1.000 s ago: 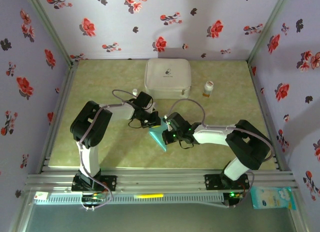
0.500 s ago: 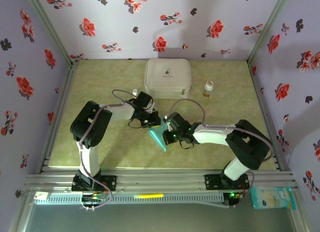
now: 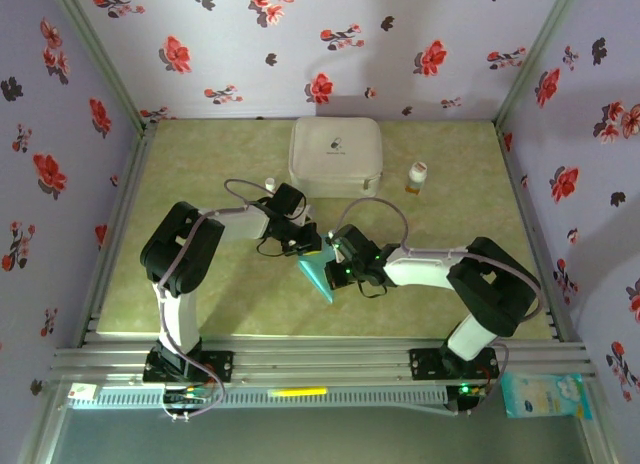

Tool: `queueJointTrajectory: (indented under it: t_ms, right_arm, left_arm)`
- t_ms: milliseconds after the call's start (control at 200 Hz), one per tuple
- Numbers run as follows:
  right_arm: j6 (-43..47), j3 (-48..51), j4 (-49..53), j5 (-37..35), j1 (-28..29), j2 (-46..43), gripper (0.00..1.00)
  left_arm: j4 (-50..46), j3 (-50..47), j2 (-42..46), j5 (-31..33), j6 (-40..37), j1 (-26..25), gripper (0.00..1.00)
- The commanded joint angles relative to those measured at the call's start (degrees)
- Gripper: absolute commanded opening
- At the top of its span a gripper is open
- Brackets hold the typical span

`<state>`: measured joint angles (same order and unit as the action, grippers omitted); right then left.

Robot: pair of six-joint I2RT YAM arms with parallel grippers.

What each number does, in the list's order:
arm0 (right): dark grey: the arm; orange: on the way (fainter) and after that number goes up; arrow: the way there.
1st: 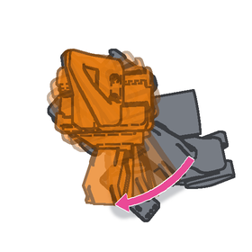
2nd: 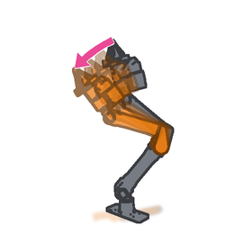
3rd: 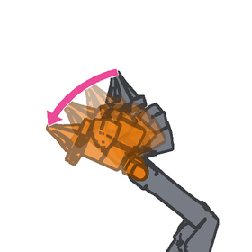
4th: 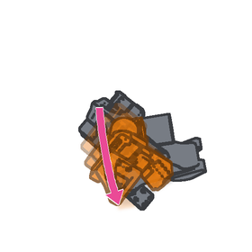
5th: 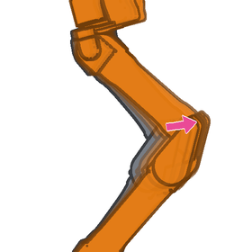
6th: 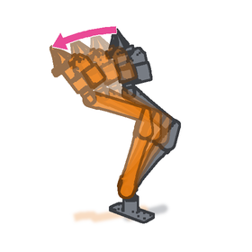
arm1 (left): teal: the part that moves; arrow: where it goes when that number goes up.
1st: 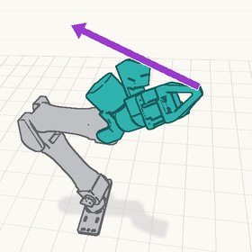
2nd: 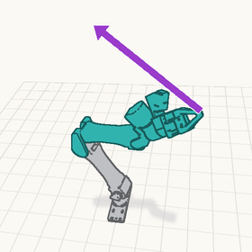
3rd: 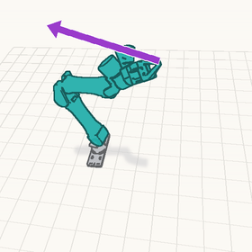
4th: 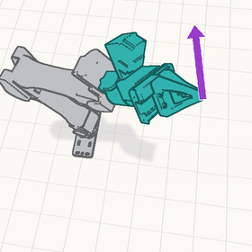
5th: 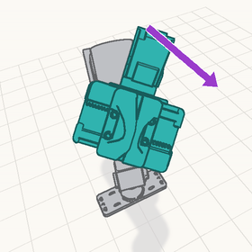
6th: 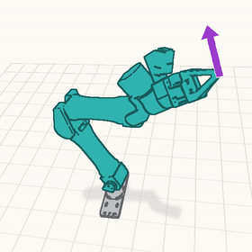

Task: Fold a paper plane with a square sheet of paper (pick it up from the middle)
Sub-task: Third fold the triangle at the center of the table.

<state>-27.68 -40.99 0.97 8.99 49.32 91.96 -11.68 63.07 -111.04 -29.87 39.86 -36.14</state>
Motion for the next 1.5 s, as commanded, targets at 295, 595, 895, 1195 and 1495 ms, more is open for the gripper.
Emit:
queueJointTrajectory:
  t_ms: [295,595,895,1195,1495]
  right_arm:
    - [-0.36,-1.28,0.83,-0.05,-0.46,1.67,0.0]
    - [-0.18,-1.48,1.32,-0.11,-0.46,1.57,0.0]
    - [-0.22,-1.34,2.15,-0.56,-0.46,1.9,0.0]
    - [-0.69,-1.12,1.79,-0.26,-0.45,2.17,0.0]
    - [-1.05,-1.2,1.34,-0.6,-0.5,2.24,0.0]
  left_arm:
    - [-3.17,-0.06,-0.77,2.07,-0.93,-0.33,0.07]
    - [-3.19,-0.04,-0.67,2.01,-0.95,-0.33,0.07]
    - [-4.42,2.95,1.41,2.01,-1.18,-0.33,0.11]
    - [-5.6,5.21,7.86,4.49,0.34,-0.25,0.19]
    - [12.53,-15.33,23.13,5.04,15.65,-0.46,0.0]
